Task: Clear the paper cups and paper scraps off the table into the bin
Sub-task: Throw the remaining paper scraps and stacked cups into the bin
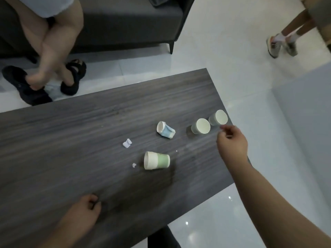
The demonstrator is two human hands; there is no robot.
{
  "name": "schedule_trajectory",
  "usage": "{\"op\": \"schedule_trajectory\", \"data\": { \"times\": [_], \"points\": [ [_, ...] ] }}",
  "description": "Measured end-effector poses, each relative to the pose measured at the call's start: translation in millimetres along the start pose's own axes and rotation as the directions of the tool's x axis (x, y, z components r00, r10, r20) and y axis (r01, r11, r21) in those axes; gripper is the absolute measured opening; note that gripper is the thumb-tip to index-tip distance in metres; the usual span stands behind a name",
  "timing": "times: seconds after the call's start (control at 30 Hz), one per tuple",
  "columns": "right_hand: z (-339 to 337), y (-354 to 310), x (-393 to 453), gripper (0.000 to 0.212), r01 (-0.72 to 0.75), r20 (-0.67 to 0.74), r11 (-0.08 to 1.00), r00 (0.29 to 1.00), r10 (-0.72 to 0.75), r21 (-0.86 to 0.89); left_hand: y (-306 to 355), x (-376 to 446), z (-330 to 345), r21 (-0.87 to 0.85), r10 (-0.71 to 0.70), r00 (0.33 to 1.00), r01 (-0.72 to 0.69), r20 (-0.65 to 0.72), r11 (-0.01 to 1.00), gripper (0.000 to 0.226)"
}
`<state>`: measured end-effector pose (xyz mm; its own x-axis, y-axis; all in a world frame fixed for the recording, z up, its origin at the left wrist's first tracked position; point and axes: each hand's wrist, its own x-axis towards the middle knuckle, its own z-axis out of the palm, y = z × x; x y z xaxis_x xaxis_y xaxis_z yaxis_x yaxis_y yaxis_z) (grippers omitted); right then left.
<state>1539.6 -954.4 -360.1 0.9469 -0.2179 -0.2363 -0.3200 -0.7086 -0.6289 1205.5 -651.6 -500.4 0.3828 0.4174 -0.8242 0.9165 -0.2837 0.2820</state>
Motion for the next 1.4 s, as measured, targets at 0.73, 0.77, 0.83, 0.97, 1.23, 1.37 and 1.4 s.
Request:
{"op": "schedule_trajectory", "data": {
  "times": [0.73,0.77,0.83,0.97,1.23,1.37,1.4],
  "points": [
    [27,-25,63,0.067,0.549,0.432,0.825,0.782,-0.449,-0.136,248,-18,56,-0.088,0.565,0.758,-0.62,-0.326,0.78,0.073],
    [35,-34,39,0.066,0.573,0.521,0.813,0.727,-0.447,-0.103,252,-20,52,-0.068,0.601,0.734,-0.649,-0.315,0.758,0.085],
    [55,-50,4,0.06,0.548,0.651,0.834,0.656,-0.381,-0.063,253,-24,41,-0.11,0.595,0.734,-0.655,-0.328,0.747,0.087],
    [90,-71,-22,0.052,0.599,0.798,0.8,0.497,-0.341,-0.031,221,-27,16,-0.155,0.511,0.745,-0.618,-0.429,0.77,0.07],
    [150,-61,-14,0.056,0.622,0.522,0.765,0.714,-0.466,-0.168,100,-14,-1,-0.288,0.219,0.809,-0.427,-0.546,0.857,0.059],
    [182,-29,14,0.083,0.479,0.612,0.733,0.783,-0.108,-0.483,43,-11,4,-0.317,0.073,0.857,-0.266,-0.511,0.91,0.067],
    [186,-20,17,0.077,0.478,0.636,0.726,0.768,-0.074,-0.494,36,-11,5,-0.318,0.079,0.864,-0.266,-0.498,0.91,0.064]
  ]
}}
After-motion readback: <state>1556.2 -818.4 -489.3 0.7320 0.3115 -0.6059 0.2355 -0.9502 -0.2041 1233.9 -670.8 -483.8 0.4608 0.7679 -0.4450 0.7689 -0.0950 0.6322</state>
